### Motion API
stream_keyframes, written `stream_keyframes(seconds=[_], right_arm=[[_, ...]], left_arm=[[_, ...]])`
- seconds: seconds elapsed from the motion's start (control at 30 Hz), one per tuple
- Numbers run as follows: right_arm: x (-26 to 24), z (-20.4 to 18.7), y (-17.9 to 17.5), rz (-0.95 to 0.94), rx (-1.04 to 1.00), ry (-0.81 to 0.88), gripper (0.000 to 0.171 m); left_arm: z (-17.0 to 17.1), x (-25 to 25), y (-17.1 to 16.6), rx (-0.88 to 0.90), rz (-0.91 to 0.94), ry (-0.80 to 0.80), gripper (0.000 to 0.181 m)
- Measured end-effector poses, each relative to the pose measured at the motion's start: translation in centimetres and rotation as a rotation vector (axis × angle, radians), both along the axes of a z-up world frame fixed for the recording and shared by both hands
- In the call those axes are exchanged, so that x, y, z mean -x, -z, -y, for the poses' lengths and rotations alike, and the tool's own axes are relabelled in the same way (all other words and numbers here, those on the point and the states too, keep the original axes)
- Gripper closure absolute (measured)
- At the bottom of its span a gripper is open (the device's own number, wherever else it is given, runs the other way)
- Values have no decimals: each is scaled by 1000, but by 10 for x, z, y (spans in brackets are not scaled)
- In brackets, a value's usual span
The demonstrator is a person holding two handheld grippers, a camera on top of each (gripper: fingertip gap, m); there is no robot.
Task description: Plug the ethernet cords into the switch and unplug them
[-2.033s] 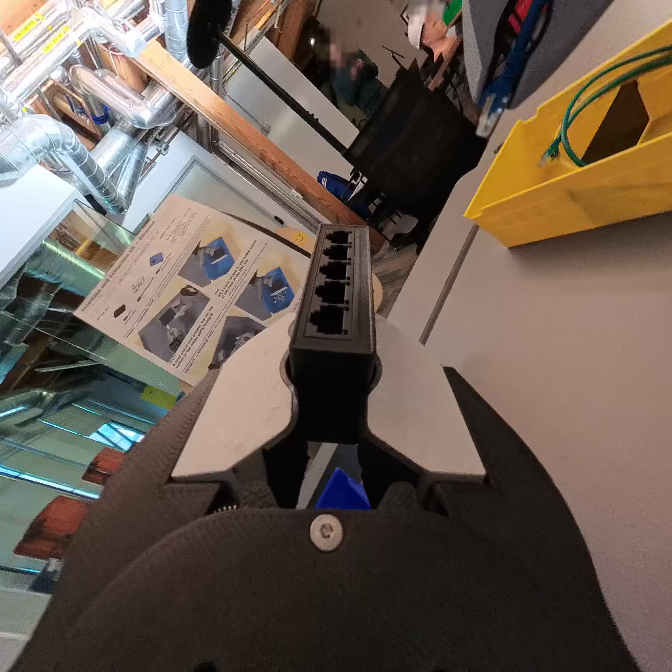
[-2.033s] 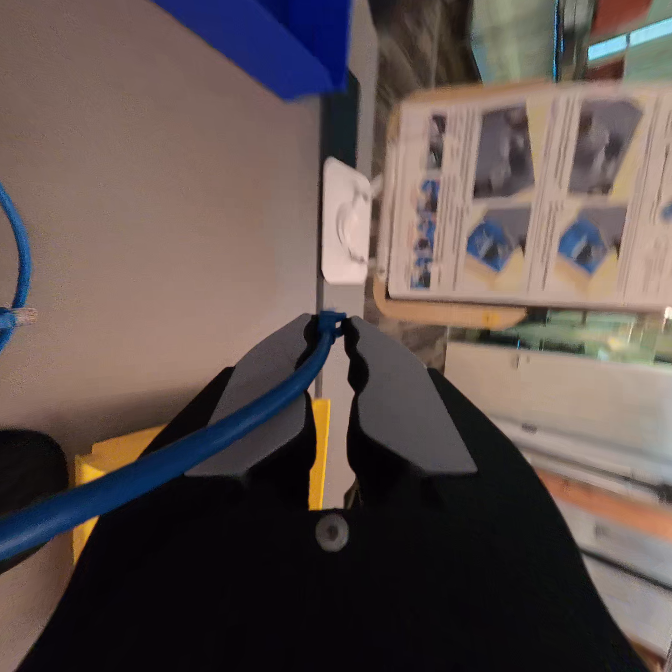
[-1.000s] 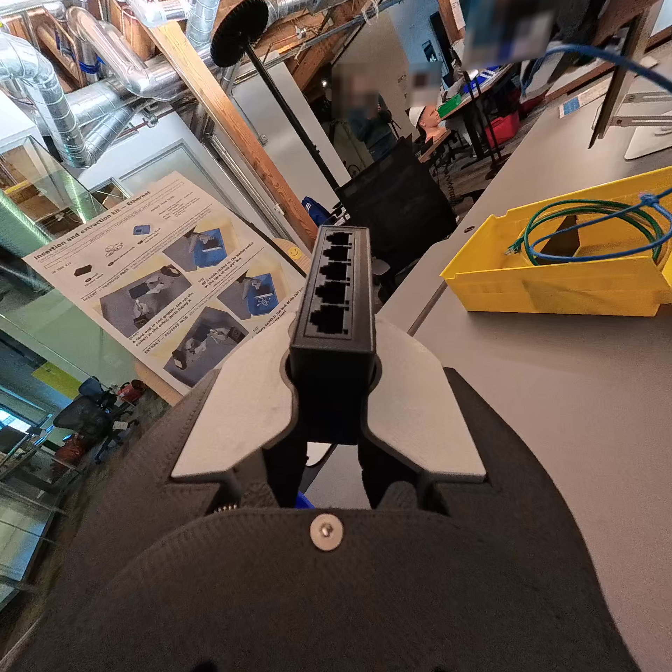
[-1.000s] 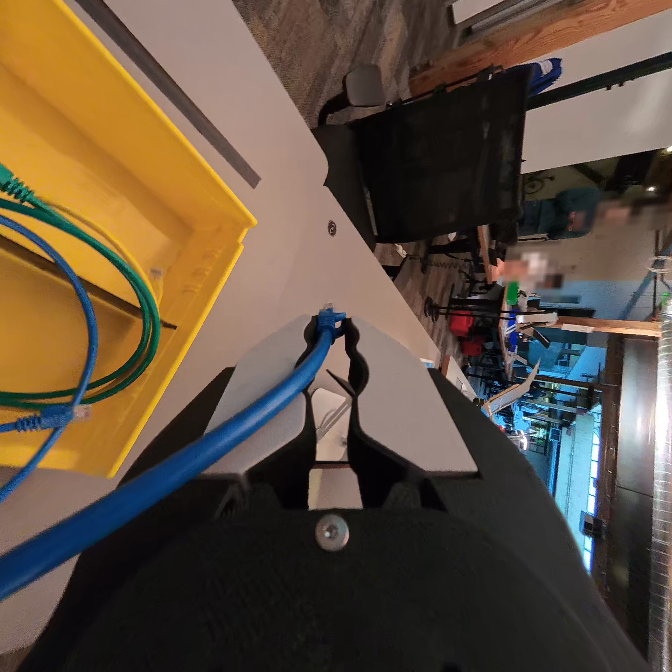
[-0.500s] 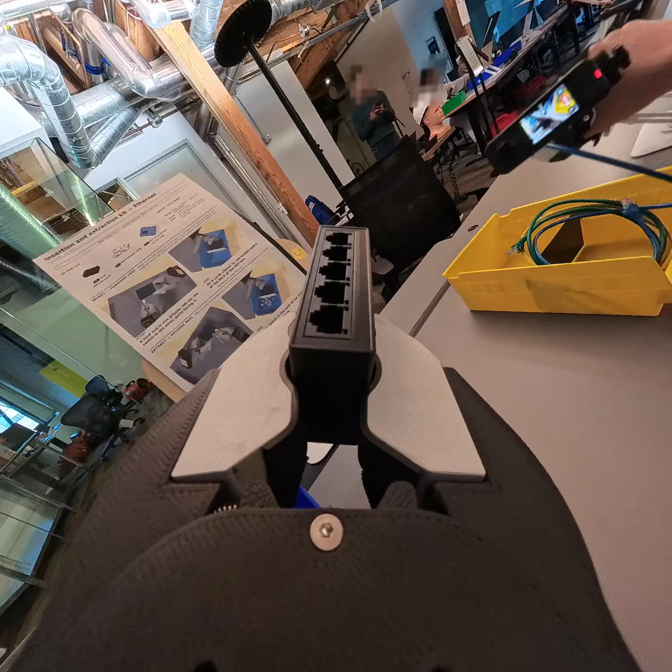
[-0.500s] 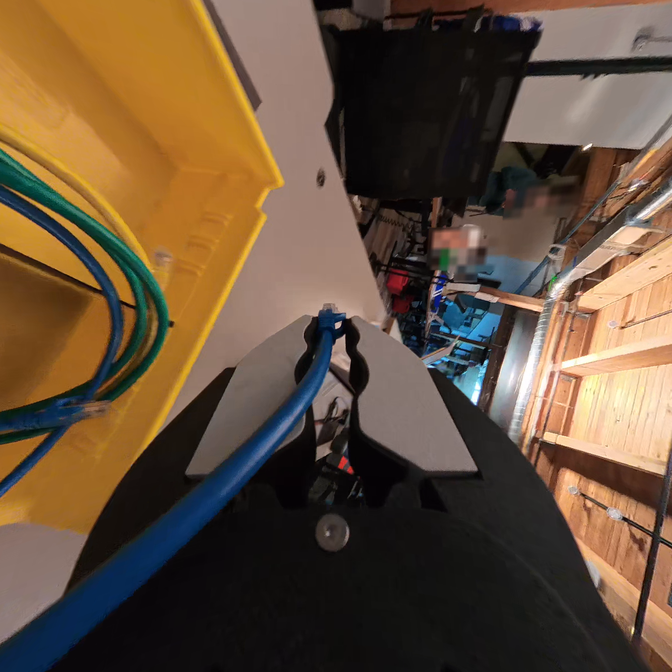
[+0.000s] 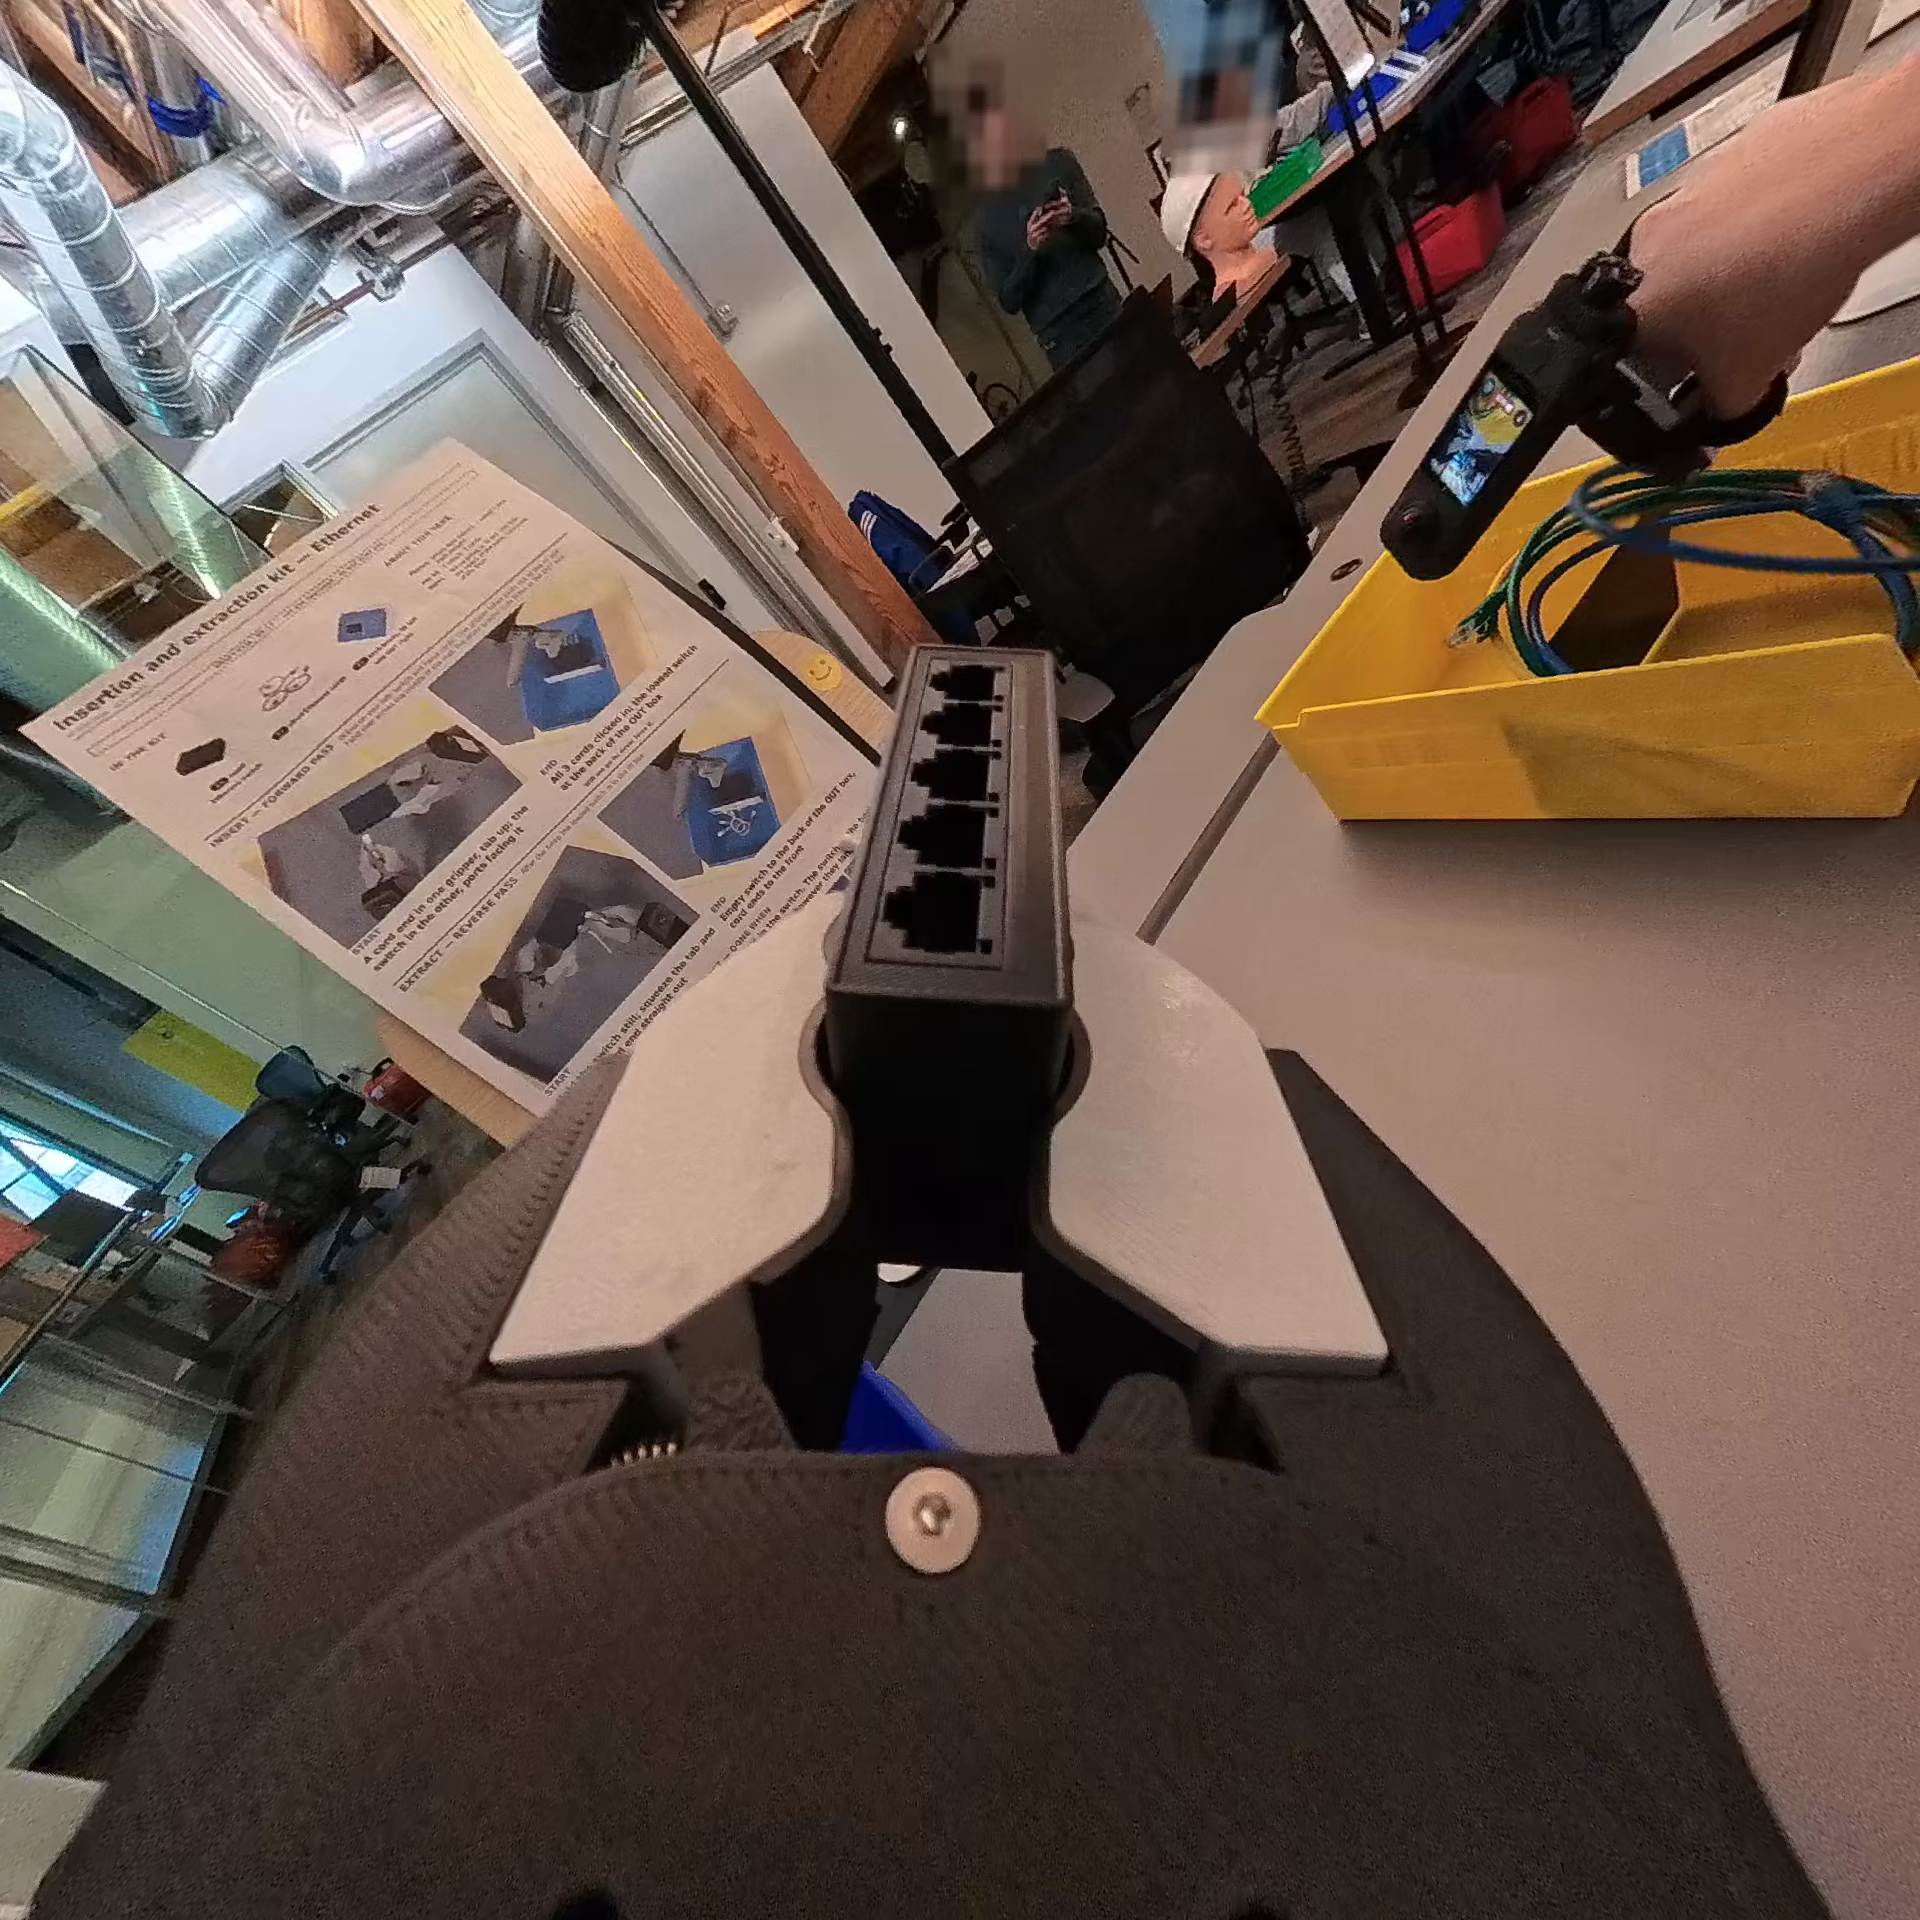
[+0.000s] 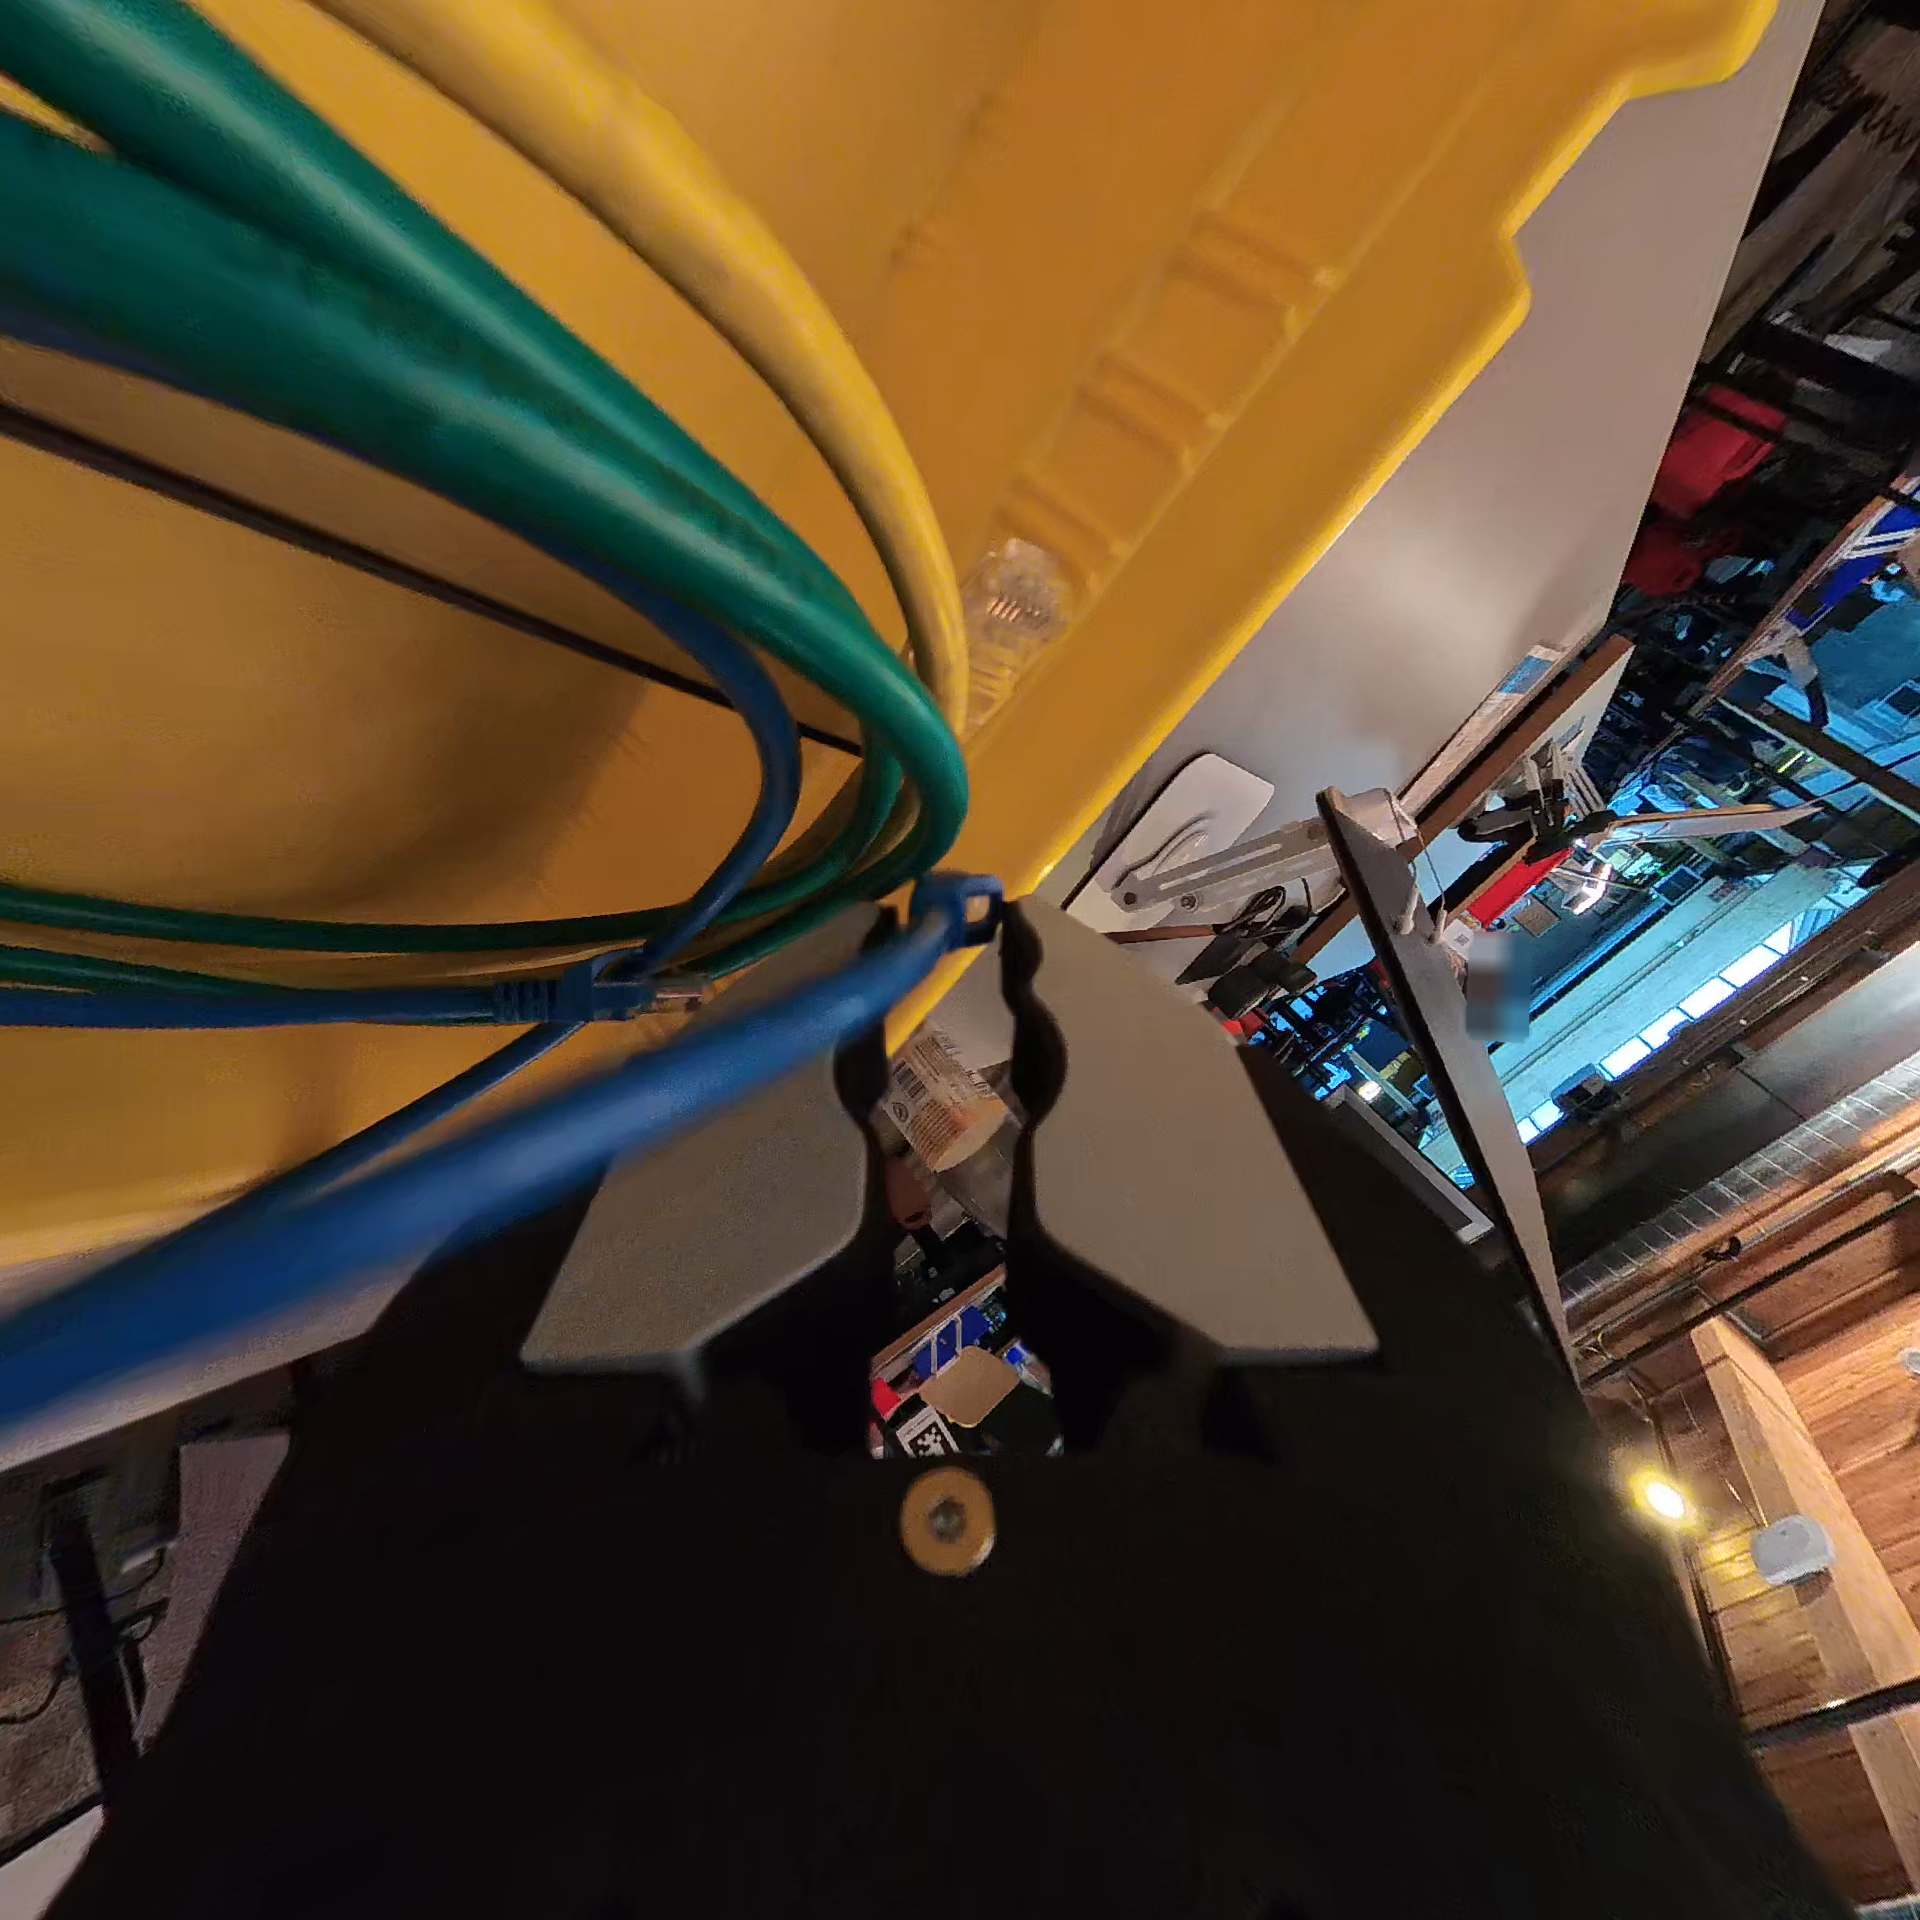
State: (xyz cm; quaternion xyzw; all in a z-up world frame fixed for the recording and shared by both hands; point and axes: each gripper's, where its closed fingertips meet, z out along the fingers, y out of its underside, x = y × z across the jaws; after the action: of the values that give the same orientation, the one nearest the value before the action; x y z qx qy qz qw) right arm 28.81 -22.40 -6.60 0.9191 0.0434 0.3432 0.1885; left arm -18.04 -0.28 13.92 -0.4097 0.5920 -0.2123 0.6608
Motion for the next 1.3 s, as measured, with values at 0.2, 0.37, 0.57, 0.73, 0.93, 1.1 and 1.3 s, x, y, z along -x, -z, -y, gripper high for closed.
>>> stream_keyframes(seconds=[0.2,0.37,0.57,0.73,0.93,1.1,1.3], right_arm=[[11,2,-8,-120,-87,28,134],[29,9,-32,-276,-271,25,130],[107,-43,-124,-255,-727,-371,130],[331,-97,-200,-377,-1077,-1308,133],[438,-124,-188,-329,-934,-1646,136],[455,-145,-175,-319,-817,-1659,135],[447,-151,-163,-327,-706,-1622,143]], left_arm=[[-1,-2,3,3,-12,-1,151],[1,-4,7,-1,-31,9,152],[22,-20,23,-38,-84,127,152],[42,-36,42,-131,-148,177,152],[53,-43,55,-198,-215,177,152],[60,-45,58,-205,-227,199,152],[66,-46,57,-173,-205,232,150]])
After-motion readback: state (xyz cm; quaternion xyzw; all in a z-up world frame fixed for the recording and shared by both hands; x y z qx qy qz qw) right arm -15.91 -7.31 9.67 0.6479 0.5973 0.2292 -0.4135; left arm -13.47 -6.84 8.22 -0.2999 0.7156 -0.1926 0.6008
